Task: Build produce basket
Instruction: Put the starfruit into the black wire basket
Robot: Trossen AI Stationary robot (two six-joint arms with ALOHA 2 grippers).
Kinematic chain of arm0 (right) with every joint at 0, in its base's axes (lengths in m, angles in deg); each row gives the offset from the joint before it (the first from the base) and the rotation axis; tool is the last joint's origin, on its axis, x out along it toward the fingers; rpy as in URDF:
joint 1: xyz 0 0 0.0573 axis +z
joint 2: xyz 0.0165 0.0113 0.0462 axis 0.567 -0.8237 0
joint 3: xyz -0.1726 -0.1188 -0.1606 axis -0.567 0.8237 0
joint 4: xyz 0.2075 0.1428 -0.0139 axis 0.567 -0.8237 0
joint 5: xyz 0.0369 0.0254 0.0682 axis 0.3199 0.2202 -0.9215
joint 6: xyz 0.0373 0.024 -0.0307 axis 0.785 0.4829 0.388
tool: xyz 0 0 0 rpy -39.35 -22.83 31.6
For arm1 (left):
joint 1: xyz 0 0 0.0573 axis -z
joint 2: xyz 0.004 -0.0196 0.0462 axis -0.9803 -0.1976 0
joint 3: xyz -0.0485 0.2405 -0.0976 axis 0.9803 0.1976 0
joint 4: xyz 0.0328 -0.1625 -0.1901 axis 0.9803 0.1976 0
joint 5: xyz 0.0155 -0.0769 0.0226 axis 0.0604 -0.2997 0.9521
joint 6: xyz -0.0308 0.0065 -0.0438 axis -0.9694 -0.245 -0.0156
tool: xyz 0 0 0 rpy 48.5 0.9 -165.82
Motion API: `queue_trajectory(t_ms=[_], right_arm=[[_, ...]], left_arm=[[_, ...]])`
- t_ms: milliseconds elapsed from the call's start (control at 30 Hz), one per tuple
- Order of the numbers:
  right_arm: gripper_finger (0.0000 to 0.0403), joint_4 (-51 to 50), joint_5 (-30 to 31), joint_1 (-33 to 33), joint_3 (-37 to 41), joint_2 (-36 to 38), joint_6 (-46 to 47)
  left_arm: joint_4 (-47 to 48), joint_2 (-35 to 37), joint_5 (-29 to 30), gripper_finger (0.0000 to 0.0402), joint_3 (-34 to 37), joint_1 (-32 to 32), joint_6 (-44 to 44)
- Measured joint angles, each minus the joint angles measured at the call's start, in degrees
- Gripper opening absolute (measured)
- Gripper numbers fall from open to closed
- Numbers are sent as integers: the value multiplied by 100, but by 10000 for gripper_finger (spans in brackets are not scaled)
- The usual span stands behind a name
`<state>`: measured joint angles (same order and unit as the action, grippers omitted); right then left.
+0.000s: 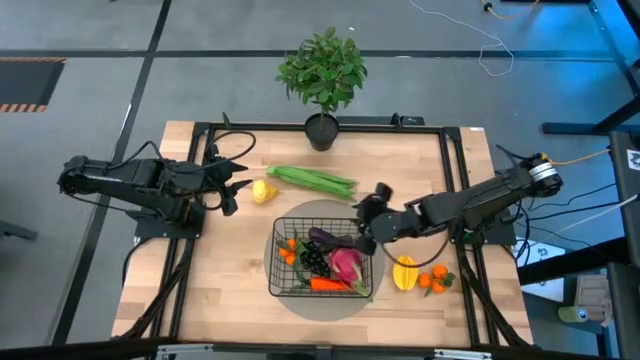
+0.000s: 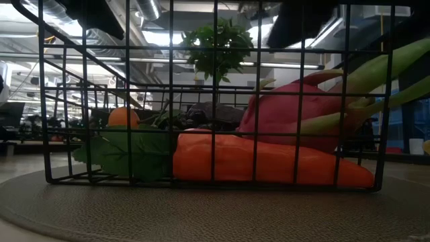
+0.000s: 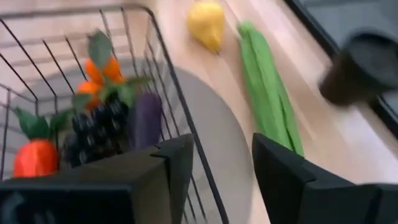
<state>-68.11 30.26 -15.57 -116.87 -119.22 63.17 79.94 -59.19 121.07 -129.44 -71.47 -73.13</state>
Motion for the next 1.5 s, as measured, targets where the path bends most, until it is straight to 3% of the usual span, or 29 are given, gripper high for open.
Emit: queue_trajectory(t_ms=[233, 433, 933, 1267, 1500], right_arm=[[153, -1975, -11, 277, 0, 760, 1956], [153, -2926, -17, 583, 0, 883, 3148], [153, -2977, 294, 722, 0, 831, 3101], [153, -2977, -605, 856, 0, 765, 3869], [153, -2977, -674, 1287, 0, 496, 4475]], left_arm=[[0, 0, 2, 160, 0, 0, 0], [-1, 1, 4, 160, 0, 2, 2], [-4, 0, 7, 160, 0, 0, 2], [-4, 0, 4, 160, 0, 0, -25], [-5, 1, 1, 160, 0, 1, -235]])
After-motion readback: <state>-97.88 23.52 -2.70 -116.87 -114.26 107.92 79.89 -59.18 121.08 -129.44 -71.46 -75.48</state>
